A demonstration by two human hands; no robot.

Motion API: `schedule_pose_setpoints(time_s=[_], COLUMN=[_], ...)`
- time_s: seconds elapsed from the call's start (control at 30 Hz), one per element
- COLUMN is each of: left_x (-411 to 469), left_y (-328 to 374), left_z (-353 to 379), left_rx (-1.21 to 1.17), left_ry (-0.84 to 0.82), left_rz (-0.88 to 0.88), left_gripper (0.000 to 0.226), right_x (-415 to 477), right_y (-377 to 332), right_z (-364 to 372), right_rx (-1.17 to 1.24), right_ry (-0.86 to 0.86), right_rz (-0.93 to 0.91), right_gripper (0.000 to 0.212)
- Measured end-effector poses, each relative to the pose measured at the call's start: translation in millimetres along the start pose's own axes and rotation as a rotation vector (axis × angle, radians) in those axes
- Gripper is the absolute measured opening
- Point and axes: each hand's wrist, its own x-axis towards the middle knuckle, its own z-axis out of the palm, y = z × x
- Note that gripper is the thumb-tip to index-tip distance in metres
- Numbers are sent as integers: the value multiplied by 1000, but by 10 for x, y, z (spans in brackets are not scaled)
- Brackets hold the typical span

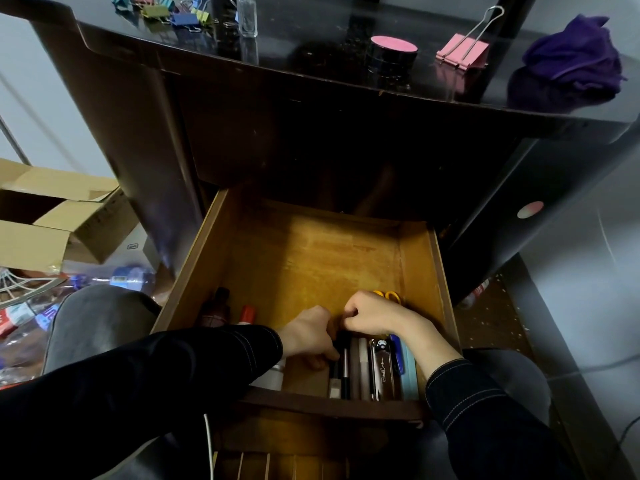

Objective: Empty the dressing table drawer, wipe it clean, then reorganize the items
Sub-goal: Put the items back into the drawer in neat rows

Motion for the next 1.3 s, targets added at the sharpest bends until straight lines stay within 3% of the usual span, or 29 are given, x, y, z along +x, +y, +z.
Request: schedule_pose_setpoints(time_s=[0.73, 0.8, 1.03, 1.17, 1.3], left_x=[-9, -9, -77, -197, -447], left_y=[33, 45, 72, 192, 364], left_z=[-54, -117, -375, -443, -564], left_rx=[-5, 14, -17, -76, -240], left_ry=[-43, 13, 435, 502, 511], left_rz=[-44, -5, 248, 388, 599], left_gripper=[27, 21, 21, 15, 10], right_x=[-56, -75, -323, -694, -1234], right_y=[-22, -33, -121, -418, -929], right_z=[-46, -62, -162, -413, -873], right_rx=[7, 18, 158, 99, 76], right_ry=[14, 59, 192, 386, 660], right_rz=[5, 4, 62, 5, -212], right_gripper=[27, 28, 18, 14, 10])
